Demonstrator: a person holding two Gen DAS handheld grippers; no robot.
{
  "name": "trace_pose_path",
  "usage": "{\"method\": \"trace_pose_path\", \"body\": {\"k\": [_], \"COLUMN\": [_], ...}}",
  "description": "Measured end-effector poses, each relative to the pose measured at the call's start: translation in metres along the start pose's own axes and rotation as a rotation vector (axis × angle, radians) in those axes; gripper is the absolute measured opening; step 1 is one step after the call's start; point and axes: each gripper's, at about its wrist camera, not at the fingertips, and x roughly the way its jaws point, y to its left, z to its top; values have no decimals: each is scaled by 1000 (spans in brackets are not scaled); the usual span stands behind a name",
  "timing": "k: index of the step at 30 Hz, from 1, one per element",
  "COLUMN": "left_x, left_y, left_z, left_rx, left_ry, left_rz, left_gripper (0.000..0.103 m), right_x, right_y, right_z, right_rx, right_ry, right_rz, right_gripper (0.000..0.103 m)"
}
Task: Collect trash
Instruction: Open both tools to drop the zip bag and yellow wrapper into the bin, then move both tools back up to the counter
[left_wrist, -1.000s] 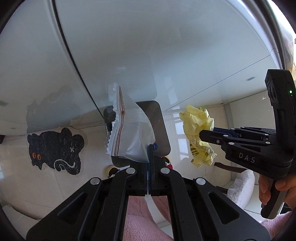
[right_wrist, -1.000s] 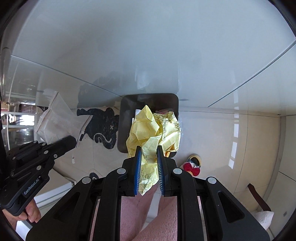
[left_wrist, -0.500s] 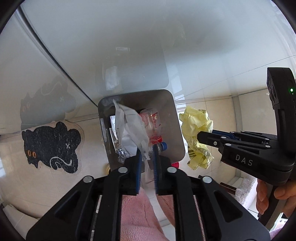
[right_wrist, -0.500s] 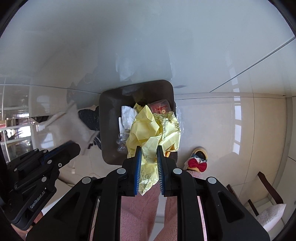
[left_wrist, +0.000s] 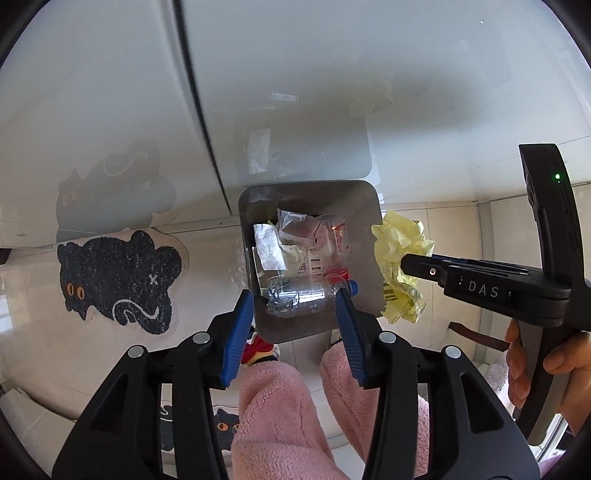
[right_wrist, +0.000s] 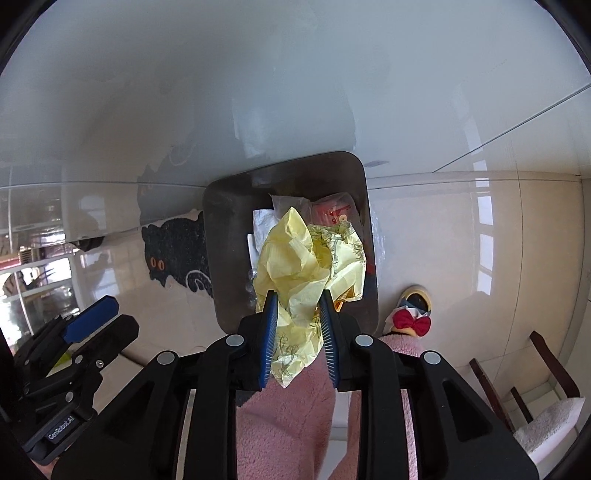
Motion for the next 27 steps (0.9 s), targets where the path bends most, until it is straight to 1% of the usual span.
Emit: {"method": "trace_pose_path", "body": {"k": [4, 7, 9, 11, 12, 13, 14, 17, 20, 25, 27], "left_x": [-13, -26, -35, -47, -55, -64, -76, -110, -145, -207, -235], "left_y": [9, 8, 6, 4, 1, -3, -8, -23, -39, -64, -76], "left_z": [-1, -1, -3, -5, -7, -9, -10, -15, -16, -12, -8], "left_rx": [-31, -39, -43, -56, -56, -51, -41, -13, 5, 48, 57], "left_ry": [-20, -35, -42, -49, -57, -70, -89, -144, -196, -303, -358], "left_rz": [-9, -5, -1, -18, -23, -20, -16, 1, 17, 42, 33], "left_gripper": [49, 53, 61, 62, 65, 67, 71, 80, 88, 92, 95], "right_x": [-4, -11, -21, -36, -47, -59, -72, -121, -171, -252, -283], "right_y": [1, 5, 5, 5, 6, 6, 7, 7, 3, -4, -2], "right_z": [-1, -1, -3, -7, -11, -15, -20, -37, -51, -65, -68], "right_rx": [14, 12, 21, 14, 5, -5, -19, -71, -105, -96, -115], "right_ry": [-8, -20, -25, -45, -57, -70, -85, -171, -233, -333, -384], "right_rz": [29, 20, 33, 42, 43, 43, 42, 16, 3, 16, 14], "right_gripper": [48, 50, 59, 71, 72, 78, 87, 97, 99, 100, 100]}}
